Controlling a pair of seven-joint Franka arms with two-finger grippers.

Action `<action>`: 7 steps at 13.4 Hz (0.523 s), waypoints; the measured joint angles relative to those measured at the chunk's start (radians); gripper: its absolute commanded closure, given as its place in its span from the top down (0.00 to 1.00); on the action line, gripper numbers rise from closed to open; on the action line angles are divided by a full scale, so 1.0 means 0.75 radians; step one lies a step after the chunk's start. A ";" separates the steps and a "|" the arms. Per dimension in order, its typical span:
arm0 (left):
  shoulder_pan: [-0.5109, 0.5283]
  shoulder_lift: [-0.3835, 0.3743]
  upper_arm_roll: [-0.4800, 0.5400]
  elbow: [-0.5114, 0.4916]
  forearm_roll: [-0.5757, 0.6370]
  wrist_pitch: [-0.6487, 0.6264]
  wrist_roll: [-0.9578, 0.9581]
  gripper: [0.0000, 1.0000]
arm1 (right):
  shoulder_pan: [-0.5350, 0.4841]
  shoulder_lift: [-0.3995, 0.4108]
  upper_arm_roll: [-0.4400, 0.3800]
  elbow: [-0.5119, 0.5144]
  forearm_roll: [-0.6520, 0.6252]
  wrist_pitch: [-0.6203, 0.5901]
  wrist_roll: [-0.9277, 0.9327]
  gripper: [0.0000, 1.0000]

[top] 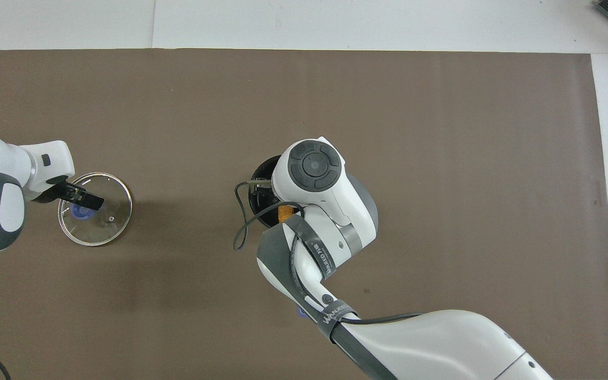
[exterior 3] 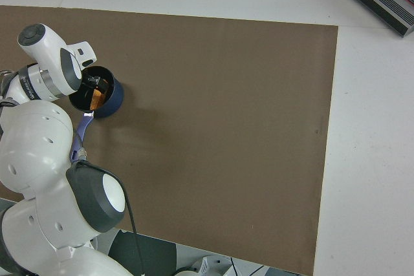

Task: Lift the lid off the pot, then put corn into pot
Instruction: 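Set the lid beside the pot while the right gripper lowers the corn in, then open both grippers and withdraw them from the lid and the pot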

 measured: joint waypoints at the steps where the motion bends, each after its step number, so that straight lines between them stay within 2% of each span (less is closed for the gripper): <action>1: 0.000 0.000 0.000 0.018 0.000 0.000 -0.006 1.00 | -0.016 -0.035 -0.004 0.002 0.000 -0.023 0.000 1.00; 4: -0.002 -0.001 -0.008 0.095 0.000 -0.020 -0.098 1.00 | -0.115 -0.169 -0.008 0.006 -0.002 -0.178 -0.019 1.00; 7: -0.032 -0.005 -0.013 0.202 0.000 -0.145 -0.281 1.00 | -0.256 -0.294 -0.011 0.007 -0.038 -0.339 -0.137 1.00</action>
